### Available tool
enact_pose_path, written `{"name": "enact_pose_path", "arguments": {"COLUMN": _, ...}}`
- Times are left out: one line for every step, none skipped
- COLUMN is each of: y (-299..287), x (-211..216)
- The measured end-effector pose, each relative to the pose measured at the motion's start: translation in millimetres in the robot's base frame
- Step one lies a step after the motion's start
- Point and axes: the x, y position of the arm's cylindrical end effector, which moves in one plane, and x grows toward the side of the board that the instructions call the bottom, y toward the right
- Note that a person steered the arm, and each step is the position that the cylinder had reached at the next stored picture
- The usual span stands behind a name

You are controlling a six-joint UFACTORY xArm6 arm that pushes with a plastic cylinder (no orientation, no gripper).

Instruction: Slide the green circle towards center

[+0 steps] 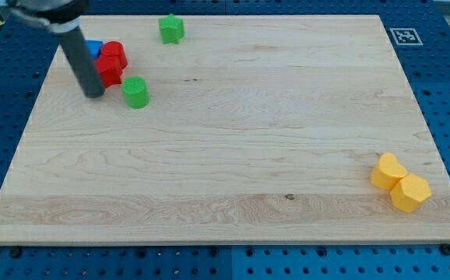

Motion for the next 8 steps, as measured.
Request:
{"name": "enact_pose_path", "arguments": {"y": 0, "x": -1}}
{"name": "enact_pose_path", "arguments": {"y": 1, "x": -3}}
{"name": "enact_pose_path", "arguments": {"y": 7, "x": -2}}
{"name": "enact_pose_path", "arguments": {"y": 48, "x": 9}}
{"name": "enact_pose_path", "arguments": {"y": 51, "x": 9}}
{"name": "enact_pose_path", "arguments": {"y": 60, "x": 9}}
{"name": "enact_pose_path", "arguments": {"y": 101, "x": 13}}
{"name": "enact_pose_path", "arguments": {"y": 146, "x": 25}}
